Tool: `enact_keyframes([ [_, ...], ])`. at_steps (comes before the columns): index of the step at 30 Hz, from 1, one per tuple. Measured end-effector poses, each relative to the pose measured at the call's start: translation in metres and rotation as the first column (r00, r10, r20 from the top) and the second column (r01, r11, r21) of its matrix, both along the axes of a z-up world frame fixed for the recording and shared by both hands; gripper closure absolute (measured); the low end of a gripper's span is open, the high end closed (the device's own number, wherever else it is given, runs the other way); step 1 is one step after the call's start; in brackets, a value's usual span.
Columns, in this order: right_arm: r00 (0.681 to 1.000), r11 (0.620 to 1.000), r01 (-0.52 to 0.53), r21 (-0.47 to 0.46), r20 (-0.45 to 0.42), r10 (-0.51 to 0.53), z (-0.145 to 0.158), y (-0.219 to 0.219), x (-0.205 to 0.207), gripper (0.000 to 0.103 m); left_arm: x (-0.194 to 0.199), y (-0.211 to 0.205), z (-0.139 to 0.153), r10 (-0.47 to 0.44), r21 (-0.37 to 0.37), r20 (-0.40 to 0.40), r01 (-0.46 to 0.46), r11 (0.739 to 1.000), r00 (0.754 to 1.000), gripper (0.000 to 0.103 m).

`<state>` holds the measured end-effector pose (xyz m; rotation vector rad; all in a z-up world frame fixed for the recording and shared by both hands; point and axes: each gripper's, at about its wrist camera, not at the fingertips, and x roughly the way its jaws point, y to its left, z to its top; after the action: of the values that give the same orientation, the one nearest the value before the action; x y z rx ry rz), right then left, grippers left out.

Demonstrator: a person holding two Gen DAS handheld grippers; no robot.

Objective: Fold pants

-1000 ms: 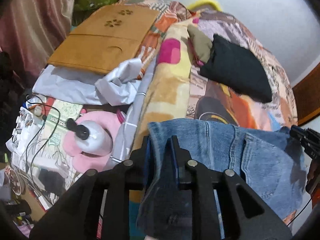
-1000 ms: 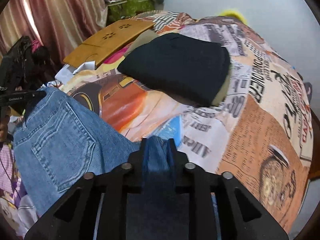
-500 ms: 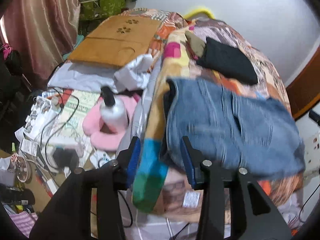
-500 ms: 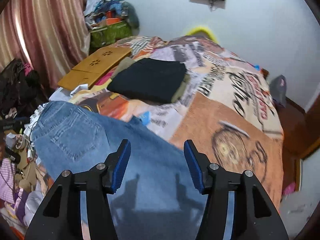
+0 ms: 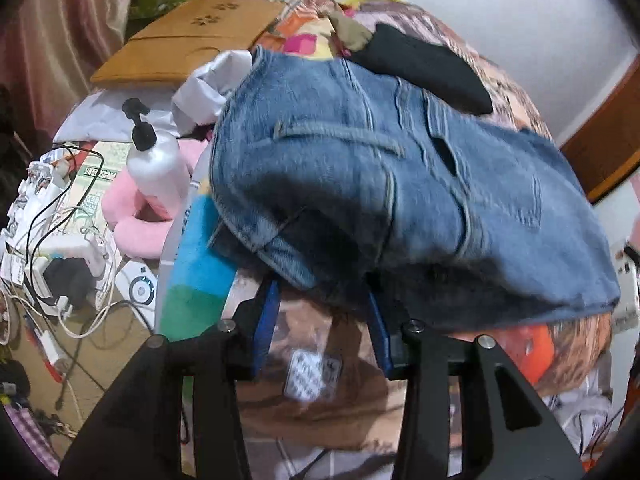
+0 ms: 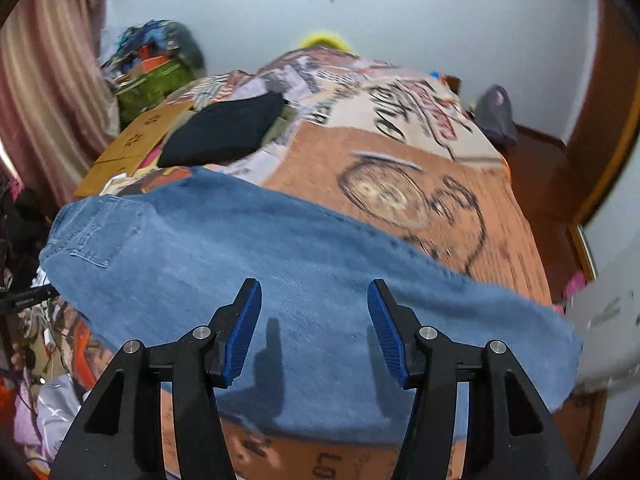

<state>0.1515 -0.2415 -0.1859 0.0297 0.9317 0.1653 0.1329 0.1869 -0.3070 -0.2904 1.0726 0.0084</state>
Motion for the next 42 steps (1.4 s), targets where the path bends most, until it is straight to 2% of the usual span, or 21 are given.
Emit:
enact_keyframes([
  [3, 0.999, 0.999, 0.038, -0.037, -0.005, -0.039, -0.006, -0.012, -0.006, 0.051, -0.002, 0.000, 0.007, 0.026, -0.006, 0.038, -0.026, 1.000, 0.999, 0.061],
  [7, 0.995, 0.995, 0.094, -0.025, -0.020, -0.095, -0.013, -0.032, -0.011, 0.051, -0.013, -0.005, 0.018, 0.028, 0.084, 0.090, -0.035, 0.996, 0.996, 0.061],
  [10, 0.991, 0.992, 0.127, -0.002, -0.041, -0.127, -0.018, -0.042, -0.011, 0.051, -0.015, -0.006, 0.023, 0.031, 0.117, 0.111, -0.044, 0.992, 0.993, 0.061],
  [15, 0.990, 0.992, 0.123, 0.005, -0.063, -0.122, -0.031, -0.040, -0.009, 0.051, -0.002, -0.002, 0.013, 0.039, 0.083, 0.075, -0.045, 0.996, 0.996, 0.061],
  [17, 0.991, 0.993, 0.116, -0.002, -0.072, -0.116, -0.036, -0.037, -0.008, 0.051, 0.006, 0.002, 0.003, 0.035, 0.002, 0.051, -0.035, 0.999, 0.998, 0.061],
  [19, 0.991, 0.993, 0.121, 0.007, -0.066, -0.120, -0.039, -0.038, -0.008, 0.051, 0.008, 0.001, 0.000, 0.047, -0.003, 0.056, -0.046, 0.999, 0.997, 0.062],
  [20, 0.990, 0.992, 0.128, 0.015, -0.067, -0.126, -0.040, -0.040, -0.007, 0.048, 0.010, -0.001, 0.000, 0.055, 0.024, 0.064, -0.057, 0.998, 0.996, 0.064],
  [21, 0.988, 0.990, 0.137, 0.029, -0.071, -0.135, -0.041, -0.043, -0.008, 0.047, 0.010, -0.002, 0.001, 0.075, 0.054, 0.069, -0.079, 0.995, 0.995, 0.073],
  [23, 0.986, 0.987, 0.148, 0.062, -0.081, -0.142, -0.043, -0.049, -0.009, 0.045, 0.011, -0.001, 0.005, 0.118, 0.078, 0.079, -0.124, 0.989, 0.990, 0.077],
  [25, 0.985, 0.985, 0.157, 0.068, -0.083, -0.152, -0.043, -0.052, -0.010, 0.045, 0.009, 0.001, 0.012, 0.153, 0.124, 0.105, -0.166, 0.978, 0.983, 0.086],
  [29, 0.983, 0.982, 0.170, 0.080, -0.087, -0.163, -0.045, -0.057, -0.013, 0.045, 0.003, 0.013, 0.026, 0.164, 0.163, 0.147, -0.187, 0.969, 0.975, 0.087],
  [34, 0.981, 0.979, 0.181, 0.092, -0.085, -0.173, -0.047, -0.062, -0.014, 0.046, 0.004, 0.018, 0.018, 0.121, 0.206, 0.096, -0.139, 0.969, 0.988, 0.086],
  [35, 0.981, 0.979, 0.182, 0.091, -0.083, -0.174, -0.047, -0.063, -0.015, 0.046, 0.003, 0.020, 0.013, 0.126, 0.232, 0.077, -0.140, 0.963, 0.989, 0.087],
  [36, 0.981, 0.979, 0.183, 0.090, -0.081, -0.176, -0.048, -0.064, -0.015, 0.046, -0.001, 0.023, 0.010, 0.152, 0.290, 0.069, -0.166, 0.943, 0.986, 0.091],
  [37, 0.981, 0.979, 0.185, 0.089, -0.080, -0.178, -0.048, -0.065, -0.016, 0.046, -0.005, 0.030, 0.006, 0.197, 0.368, 0.068, -0.208, 0.906, 0.978, 0.093],
  [38, 0.981, 0.978, 0.186, 0.089, -0.080, -0.179, -0.048, -0.067, -0.016, 0.046, -0.010, 0.041, 0.003, 0.231, 0.383, 0.060, -0.237, 0.893, 0.971, 0.093],
  [39, 0.981, 0.978, 0.186, 0.095, -0.082, -0.179, -0.049, -0.069, -0.016, 0.046, -0.014, 0.053, 0.000, 0.251, 0.345, 0.042, -0.250, 0.905, 0.967, 0.093],
  [41, 0.980, 0.976, 0.189, 0.106, -0.085, -0.180, -0.050, -0.072, -0.015, 0.046, -0.027, 0.079, -0.003, 0.289, 0.224, -0.005, -0.280, 0.933, 0.957, 0.093],
  [42, 0.979, 0.975, 0.191, 0.109, -0.085, -0.183, -0.051, -0.073, -0.015, 0.046, -0.031, 0.082, -0.001, 0.296, 0.209, -0.005, -0.289, 0.934, 0.955, 0.093],
])
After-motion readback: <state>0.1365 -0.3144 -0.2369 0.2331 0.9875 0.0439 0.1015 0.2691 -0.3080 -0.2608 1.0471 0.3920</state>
